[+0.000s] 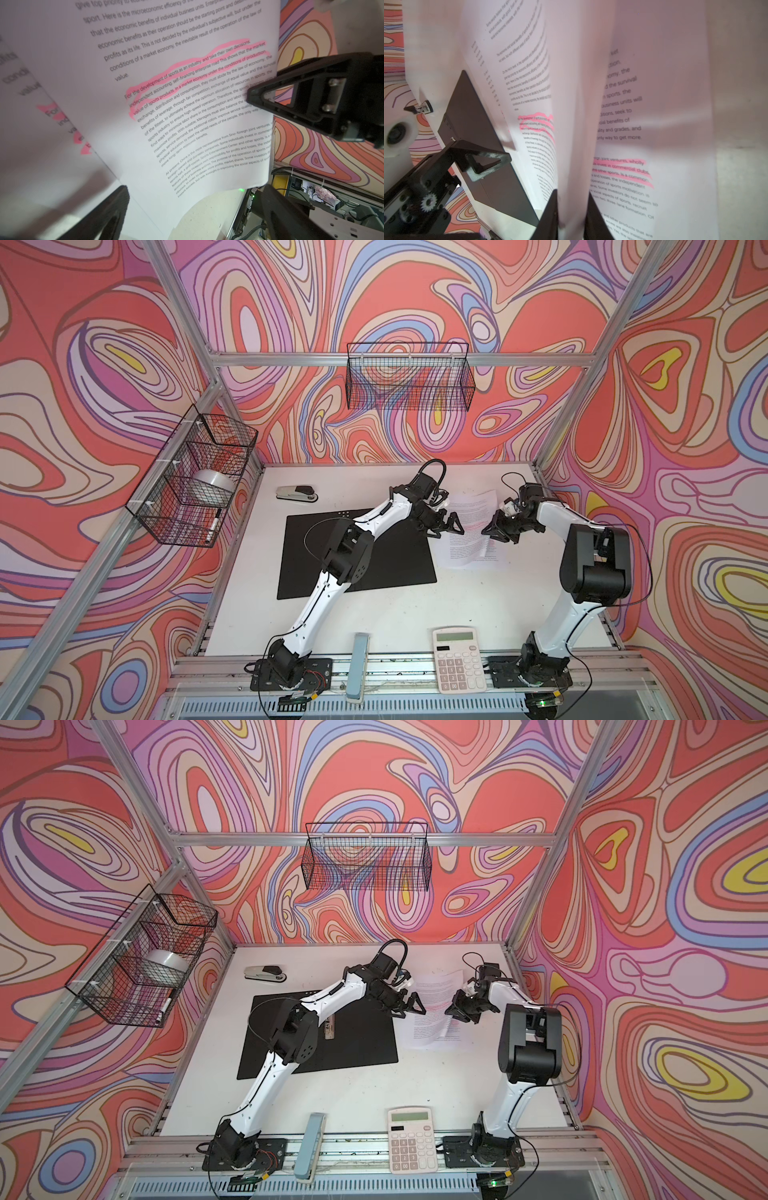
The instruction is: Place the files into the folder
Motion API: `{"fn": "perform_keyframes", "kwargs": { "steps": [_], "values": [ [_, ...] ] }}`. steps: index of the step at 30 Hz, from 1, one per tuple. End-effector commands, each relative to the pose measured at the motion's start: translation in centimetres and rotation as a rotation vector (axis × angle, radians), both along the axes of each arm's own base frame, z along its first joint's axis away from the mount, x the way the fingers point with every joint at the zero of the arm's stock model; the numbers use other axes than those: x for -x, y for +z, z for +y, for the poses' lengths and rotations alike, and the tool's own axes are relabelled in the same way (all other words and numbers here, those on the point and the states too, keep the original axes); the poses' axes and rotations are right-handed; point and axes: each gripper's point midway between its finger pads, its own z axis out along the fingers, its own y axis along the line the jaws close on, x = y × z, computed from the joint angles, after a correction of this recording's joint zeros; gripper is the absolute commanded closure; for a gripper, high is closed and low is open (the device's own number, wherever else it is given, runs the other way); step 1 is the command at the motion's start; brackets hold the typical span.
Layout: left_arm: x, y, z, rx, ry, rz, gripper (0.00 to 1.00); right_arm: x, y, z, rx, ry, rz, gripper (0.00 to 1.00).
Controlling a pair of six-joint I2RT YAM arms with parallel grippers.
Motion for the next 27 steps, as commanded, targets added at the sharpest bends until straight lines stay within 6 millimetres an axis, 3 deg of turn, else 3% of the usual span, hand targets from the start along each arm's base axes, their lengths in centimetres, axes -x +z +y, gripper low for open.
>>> {"fn": "perform_keyframes", "kwargs": {
  "steps": [1,5,8,13,17,21,27],
  "values": [
    [-0.7,9.9,0.8,0.085,-0.005,-0.184,0.0,-0.4,2.1,0.6,-0.021,0.02,-0.069,0.84],
    [-2.5,15.3,4.3,0.132,0.073,-0.252,0.0,-0.6,3.4,1.0,-0.046,0.03,-0.102,0.86],
    [-4.2,19.0,7.9,0.153,0.147,-0.317,0.0,-0.6,6.0,1.4,-0.065,0.037,-0.166,0.88],
    [-5.9,22.5,14.3,0.14,0.272,-0.399,0.0,-0.5,8.9,2.3,-0.099,0.042,-0.224,0.87],
    [-6.8,23.4,18.9,0.12,0.375,-0.422,0.0,-0.2,10.9,4.0,-0.115,0.079,-0.252,0.86],
    [-7.1,23.8,23.0,0.112,0.463,-0.434,0.0,0.6,12.9,7.2,-0.118,0.16,-0.274,0.86],
    [-6.6,21.5,27.1,0.044,0.53,-0.37,0.0,1.7,14.8,12.2,-0.144,0.255,-0.294,0.85]
  ]
}}
